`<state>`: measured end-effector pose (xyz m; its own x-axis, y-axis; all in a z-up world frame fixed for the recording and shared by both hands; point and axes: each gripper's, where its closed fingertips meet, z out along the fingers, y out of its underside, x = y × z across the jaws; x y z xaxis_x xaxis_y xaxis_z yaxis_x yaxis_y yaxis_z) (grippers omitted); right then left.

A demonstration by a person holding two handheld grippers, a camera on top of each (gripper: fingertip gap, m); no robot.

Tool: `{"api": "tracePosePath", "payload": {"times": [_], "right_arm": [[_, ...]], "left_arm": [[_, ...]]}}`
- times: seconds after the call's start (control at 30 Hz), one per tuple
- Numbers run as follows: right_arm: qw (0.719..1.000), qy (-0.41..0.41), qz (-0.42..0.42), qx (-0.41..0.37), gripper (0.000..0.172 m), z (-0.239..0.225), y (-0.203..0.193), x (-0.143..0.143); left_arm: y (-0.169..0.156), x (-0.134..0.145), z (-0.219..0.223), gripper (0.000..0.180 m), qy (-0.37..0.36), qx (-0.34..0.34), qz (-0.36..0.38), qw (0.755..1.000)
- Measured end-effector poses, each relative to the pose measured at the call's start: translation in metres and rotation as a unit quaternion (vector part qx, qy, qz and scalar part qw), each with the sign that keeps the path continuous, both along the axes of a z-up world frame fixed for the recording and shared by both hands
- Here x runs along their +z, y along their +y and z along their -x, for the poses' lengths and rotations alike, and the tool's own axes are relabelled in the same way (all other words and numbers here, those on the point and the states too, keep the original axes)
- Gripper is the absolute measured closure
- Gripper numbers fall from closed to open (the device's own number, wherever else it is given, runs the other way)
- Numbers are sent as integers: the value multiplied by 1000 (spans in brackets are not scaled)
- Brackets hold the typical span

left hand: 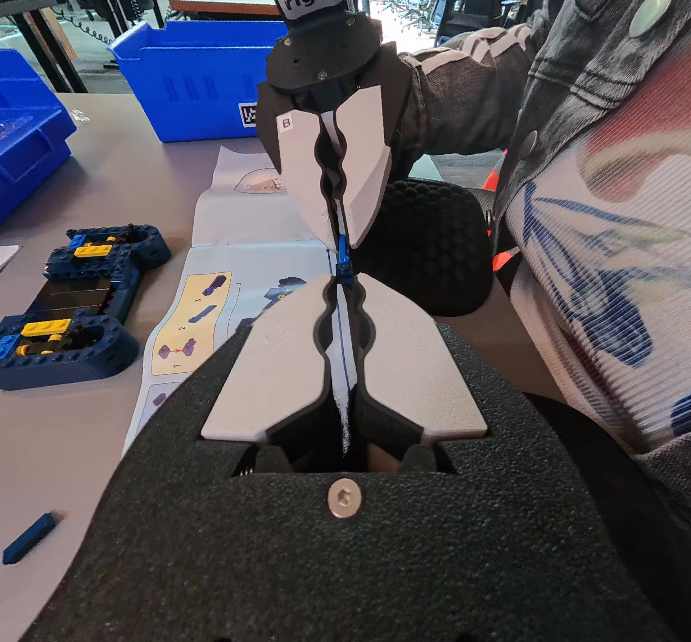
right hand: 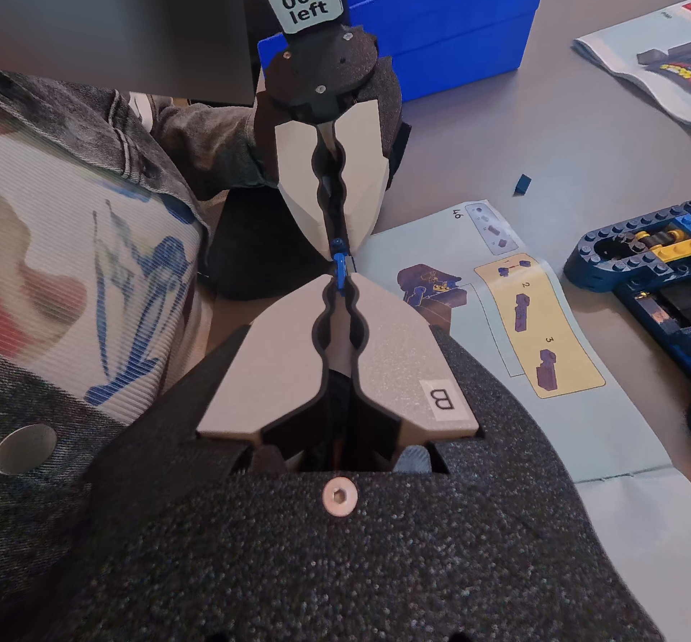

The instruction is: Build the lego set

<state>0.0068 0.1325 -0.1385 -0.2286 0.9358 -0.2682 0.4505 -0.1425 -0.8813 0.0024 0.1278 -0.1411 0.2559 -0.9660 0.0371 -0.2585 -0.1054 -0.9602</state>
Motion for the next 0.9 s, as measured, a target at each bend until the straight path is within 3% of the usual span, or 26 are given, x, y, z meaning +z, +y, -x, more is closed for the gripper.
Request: {"api": "tracePosePath", "payload": {"times": [0.03, 0.67, 0.77, 0.9], "right_arm": [[1000, -1, 4, -1, 168, 0, 0, -1], [1000, 17, 21, -1, 168, 3, 6, -9], [999, 44, 15, -17, 156, 4, 13, -2], [997, 54, 19, -50, 148, 6, 24, -1]], "left_arm": [[0, -1, 0, 174, -2, -1, 3, 1000], [6, -7, 3, 173, 1, 10, 17, 1000], [8, -1, 5, 174, -22, 16, 22, 999], [28, 8, 20, 174, -80, 85, 63, 991]]}}
